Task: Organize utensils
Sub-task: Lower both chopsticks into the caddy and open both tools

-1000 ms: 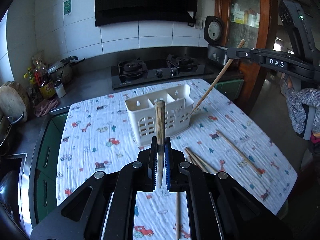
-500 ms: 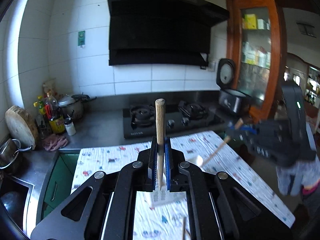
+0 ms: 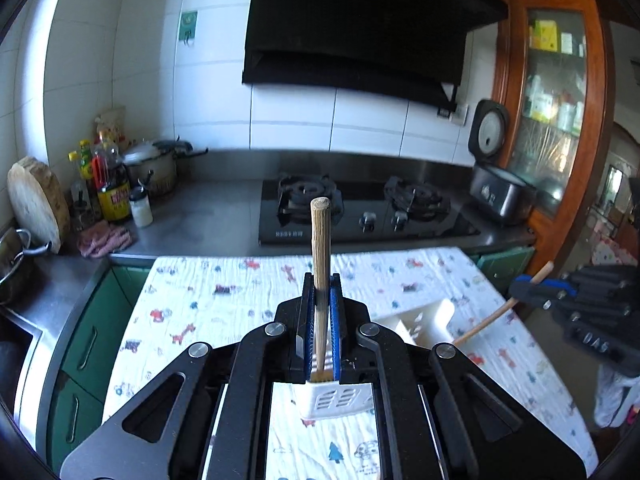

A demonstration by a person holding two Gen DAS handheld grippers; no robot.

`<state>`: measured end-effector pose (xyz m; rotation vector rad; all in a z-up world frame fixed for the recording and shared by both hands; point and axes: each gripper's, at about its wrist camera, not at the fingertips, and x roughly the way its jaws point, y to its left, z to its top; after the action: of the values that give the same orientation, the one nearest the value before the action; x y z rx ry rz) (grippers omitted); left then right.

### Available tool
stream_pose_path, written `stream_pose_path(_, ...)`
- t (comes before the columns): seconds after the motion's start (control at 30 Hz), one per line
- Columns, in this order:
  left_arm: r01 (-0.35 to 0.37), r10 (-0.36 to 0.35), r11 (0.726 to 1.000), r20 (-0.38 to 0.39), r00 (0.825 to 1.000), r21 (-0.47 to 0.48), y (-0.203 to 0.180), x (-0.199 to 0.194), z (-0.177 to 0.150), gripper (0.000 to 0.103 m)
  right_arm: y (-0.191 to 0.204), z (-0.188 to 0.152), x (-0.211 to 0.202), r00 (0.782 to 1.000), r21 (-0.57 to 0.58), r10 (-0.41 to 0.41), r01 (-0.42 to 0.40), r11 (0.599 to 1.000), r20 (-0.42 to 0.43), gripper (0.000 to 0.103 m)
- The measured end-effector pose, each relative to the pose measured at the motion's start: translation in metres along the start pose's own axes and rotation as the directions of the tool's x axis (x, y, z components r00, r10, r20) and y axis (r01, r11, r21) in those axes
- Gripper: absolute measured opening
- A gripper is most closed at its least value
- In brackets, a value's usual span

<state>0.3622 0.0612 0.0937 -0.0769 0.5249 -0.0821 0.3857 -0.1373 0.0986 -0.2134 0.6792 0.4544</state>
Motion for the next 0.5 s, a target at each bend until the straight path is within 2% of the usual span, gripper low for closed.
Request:
stream_pose_path(0.23,-0.002,0.003,1.0,-0.061,0.998,0.013,0.003,0.021,-0.014,0.006,-0.006,-0.002,0.01,1.0,0.024,0.006,-0.006,1.0,-0.01,0.007)
stream_pose_path(0.5,-0.002,0.002,1.0,-0.064,0.998,0.003,0.005,0.021,-0.018,0.01,-0.008,-0.001,0.008,1.0,0.029,0.002,-0.002,1.0,0.003,0.01)
